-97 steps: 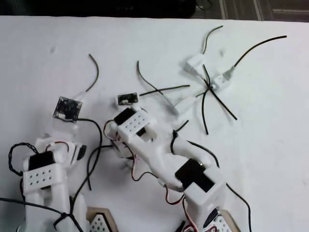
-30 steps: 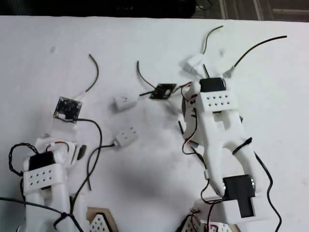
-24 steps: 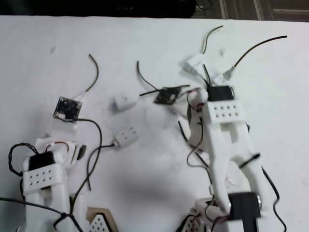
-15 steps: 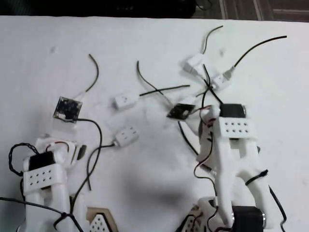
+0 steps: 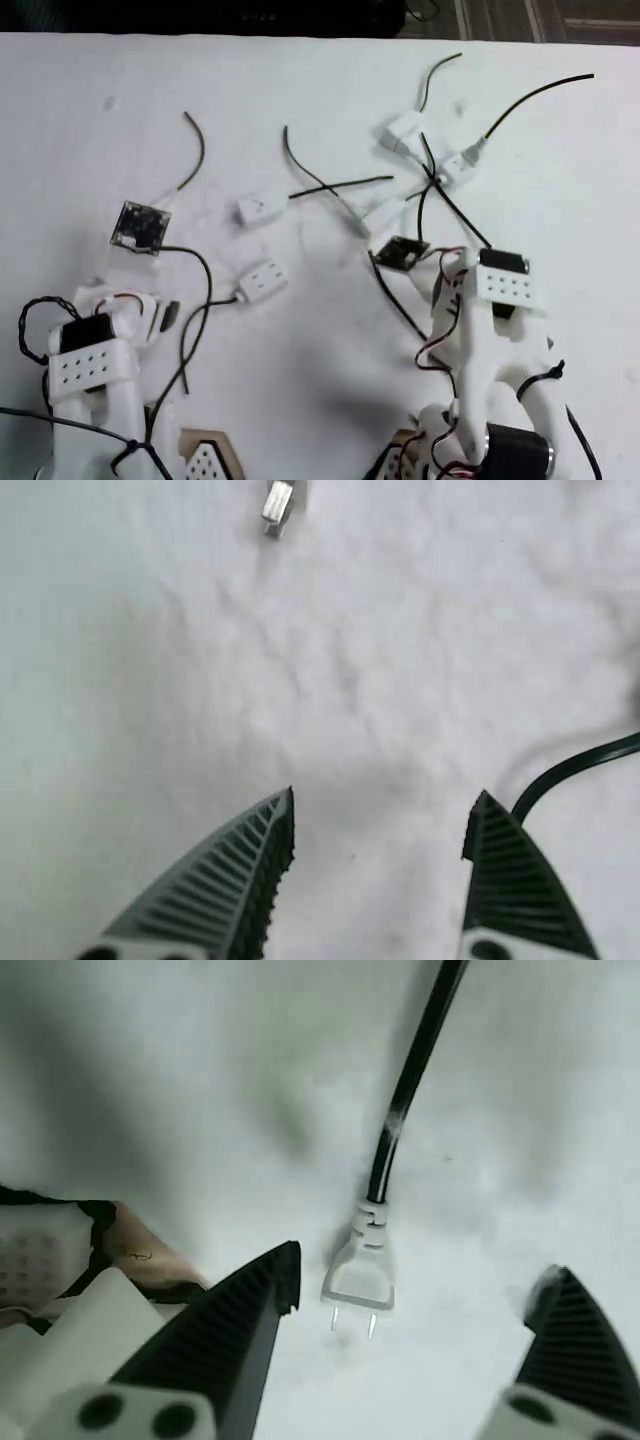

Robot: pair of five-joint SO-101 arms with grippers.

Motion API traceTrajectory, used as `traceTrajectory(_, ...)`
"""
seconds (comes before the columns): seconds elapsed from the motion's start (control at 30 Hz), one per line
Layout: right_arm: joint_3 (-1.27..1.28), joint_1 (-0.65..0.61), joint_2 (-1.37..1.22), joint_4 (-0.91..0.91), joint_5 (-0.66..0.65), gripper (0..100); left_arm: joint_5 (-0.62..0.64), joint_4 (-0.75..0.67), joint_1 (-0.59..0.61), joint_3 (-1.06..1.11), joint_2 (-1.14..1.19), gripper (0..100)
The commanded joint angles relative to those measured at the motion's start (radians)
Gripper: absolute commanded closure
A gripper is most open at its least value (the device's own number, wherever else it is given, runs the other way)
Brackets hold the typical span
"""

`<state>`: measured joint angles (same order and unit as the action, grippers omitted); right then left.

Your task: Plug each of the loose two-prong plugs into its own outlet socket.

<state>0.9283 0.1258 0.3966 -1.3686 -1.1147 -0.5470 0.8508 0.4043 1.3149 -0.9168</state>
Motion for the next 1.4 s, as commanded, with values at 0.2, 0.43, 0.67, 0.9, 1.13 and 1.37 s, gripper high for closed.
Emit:
traceTrajectory(0.2, 0.058, 0.012, -0.154, 0.220, -0.008, 69.7, -0.009, -0.017, 0.004, -0.005, -0.019, 72)
traceTrajectory(0.43, 0.014, 0.002, -0.252, 0.211, -0.002, 88.1, -0.008, -0.017, 0.004, -0.005, -0.019, 72)
traceTrajectory(0.67, 0.006, -0.033, -0.154, 0.183, -0.002, 98.1, -0.008, -0.017, 0.004, -0.005, -0.019, 72)
traceTrajectory(0.9, -0.086, -0.173, 0.136, -0.073, 0.000, 98.0, -0.008, -0.017, 0.004, -0.005, -0.019, 72)
traceTrajectory(1.13, -0.189, -0.338, 0.317, -0.125, 0.146, 98.0, -0.008, -0.017, 0.004, -0.005, -0.019, 72)
traceTrajectory(1.37, -0.273, -0.453, 0.326, 0.005, 0.367, 98.0, -0.008, -0.017, 0.004, -0.005, -0.019, 72)
